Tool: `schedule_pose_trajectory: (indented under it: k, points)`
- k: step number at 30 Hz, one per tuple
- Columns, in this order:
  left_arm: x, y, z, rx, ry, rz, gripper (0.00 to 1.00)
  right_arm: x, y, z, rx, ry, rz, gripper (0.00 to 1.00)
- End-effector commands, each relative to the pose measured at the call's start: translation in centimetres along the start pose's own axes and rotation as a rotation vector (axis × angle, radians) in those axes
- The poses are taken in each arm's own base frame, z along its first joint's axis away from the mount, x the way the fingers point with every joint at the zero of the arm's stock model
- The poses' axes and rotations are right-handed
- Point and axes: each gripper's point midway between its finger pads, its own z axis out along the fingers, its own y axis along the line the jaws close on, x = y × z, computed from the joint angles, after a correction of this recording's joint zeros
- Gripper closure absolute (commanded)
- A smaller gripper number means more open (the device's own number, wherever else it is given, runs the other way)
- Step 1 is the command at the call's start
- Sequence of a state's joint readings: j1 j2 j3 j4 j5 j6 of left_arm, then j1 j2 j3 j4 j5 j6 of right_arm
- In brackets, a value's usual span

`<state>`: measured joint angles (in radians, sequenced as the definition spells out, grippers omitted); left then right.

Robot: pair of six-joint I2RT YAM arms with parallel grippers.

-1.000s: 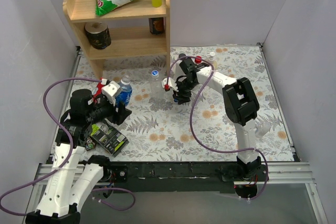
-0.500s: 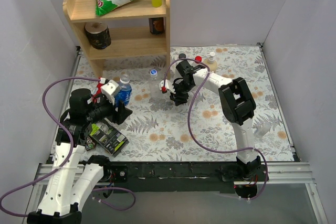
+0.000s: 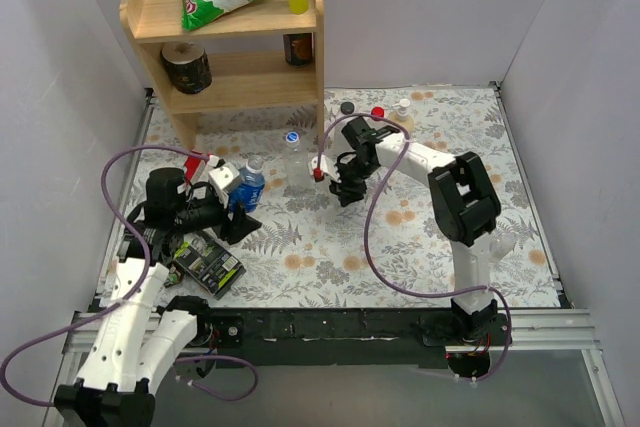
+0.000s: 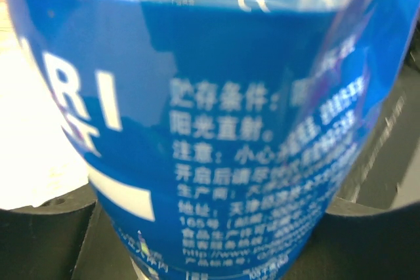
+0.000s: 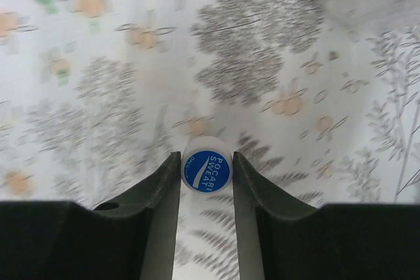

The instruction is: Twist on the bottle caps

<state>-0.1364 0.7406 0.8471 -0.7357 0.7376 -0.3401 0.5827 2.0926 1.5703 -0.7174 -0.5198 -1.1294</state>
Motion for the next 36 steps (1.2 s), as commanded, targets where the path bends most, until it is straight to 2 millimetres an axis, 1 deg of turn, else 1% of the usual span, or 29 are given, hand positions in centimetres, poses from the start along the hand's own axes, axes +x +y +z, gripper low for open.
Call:
schedule_pose_trajectory:
  k: [1, 2, 3, 5, 6, 7, 8, 9, 10, 11, 12, 13, 14, 15, 16, 17, 18, 19, 20, 23, 24, 28, 31, 36]
  points:
    - [2.3, -1.4, 1.9, 0.203, 0.012, 0.121, 1.0, -5.5, 4.7, -7.4, 0.022, -0.128, -0.027, 0.72]
    - [2.2, -2.0, 2.1, 0.254, -0.006, 0.134, 1.0, -6.4, 5.4, -8.5, 0.025, -0.154, -0.025, 0.72]
    - [2.8, -1.9, 2.8, 0.279, 0.004, 0.125, 1.0, -8.1, 6.1, -10.6, 0.054, -0.193, -0.049, 0.71]
    - [3.6, -2.3, 4.0, 0.326, 0.01, 0.164, 1.0, -10.7, 7.8, -13.2, 0.046, -0.275, -0.051, 0.72]
    - [4.3, -2.6, 4.7, 0.35, 0.028, 0.177, 1.0, -12.5, 8.5, -15.2, 0.076, -0.32, -0.083, 0.72]
    - [4.2, -2.7, 5.4, 0.359, 0.022, 0.213, 1.0, -13.8, 9.1, -16.4, 0.081, -0.366, -0.093, 0.71]
    - [4.9, -4.0, 6.2, 0.407, 0.037, 0.23, 1.0, -15.3, 9.0, -17.8, 0.112, -0.406, -0.1, 0.71]
    - [5.3, -4.1, 6.8, 0.399, 0.047, 0.249, 1.0, -16.7, 9.7, -19.5, 0.141, -0.442, -0.128, 0.71]
    - [4.6, -4.2, 7.8, 0.4, 0.012, 0.295, 1.0, -17.9, 10.2, -20.4, 0.149, -0.473, -0.157, 0.7]
    - [5.2, -5.3, 8.3, 0.432, 0.015, 0.302, 1.0, -19.1, 10.4, -21.6, 0.172, -0.491, -0.194, 0.69]
    - [5.1, -5.4, 8.9, 0.428, 0.009, 0.313, 1.0, -20.3, 11.2, -22.1, 0.171, -0.503, -0.231, 0.68]
    - [4.3, -5.4, 9.8, 0.42, -0.028, 0.338, 1.0, -20.9, 11.4, -22.5, 0.176, -0.504, -0.248, 0.67]
    - [4.2, -5.9, 10.2, 0.437, -0.037, 0.342, 1.0, -21.4, 11.9, -22.7, 0.166, -0.507, -0.264, 0.67]
    - [3.9, -6.0, 10.5, 0.439, -0.047, 0.338, 1.0, -22.1, 12.5, -23.1, 0.153, -0.508, -0.288, 0.67]
    - [3.1, -6.0, 10.9, 0.433, -0.078, 0.359, 1.0, -22.2, 12.8, -23.0, 0.141, -0.502, -0.295, 0.67]
    - [2.9, -6.2, 11.1, 0.439, -0.088, 0.366, 1.0, -22.3, 13.0, -23.0, 0.133, -0.499, -0.301, 0.68]
    - [2.9, -6.3, 11.2, 0.44, -0.098, 0.365, 1.0, -22.4, 13.5, -22.7, 0.115, -0.497, -0.308, 0.68]
    - [2.1, -6.3, 11.4, 0.428, -0.13, 0.386, 1.0, -22.4, 13.7, -22.5, 0.107, -0.495, -0.311, 0.68]
    - [1.9, -6.6, 11.4, 0.432, -0.142, 0.393, 1.0, -22.5, 13.9, -22.4, 0.099, -0.494, -0.317, 0.68]
    - [1.8, -7.0, 11.4, 0.443, -0.145, 0.383, 1.0, -22.7, 14.8, -21.7, 0.073, -0.481, -0.354, 0.68]
    - [1.2, -7.1, 11.3, 0.442, -0.168, 0.396, 1.0, -22.9, 15.1, -21.4, 0.066, -0.476, -0.368, 0.68]
    - [1.0, -7.6, 11.1, 0.449, -0.18, 0.392, 1.0, -23.2, 15.2, -20.8, 0.056, -0.47, -0.379, 0.69]
    - [1.0, -7.6, 11.0, 0.446, -0.183, 0.393, 1.0, -23.3, 15.0, -20.5, 0.049, -0.47, -0.379, 0.69]
    - [0.5, -7.5, 10.9, 0.433, -0.2, 0.401, 1.0, -23.5, 15.3, -20.2, 0.021, -0.468, -0.388, 0.69]
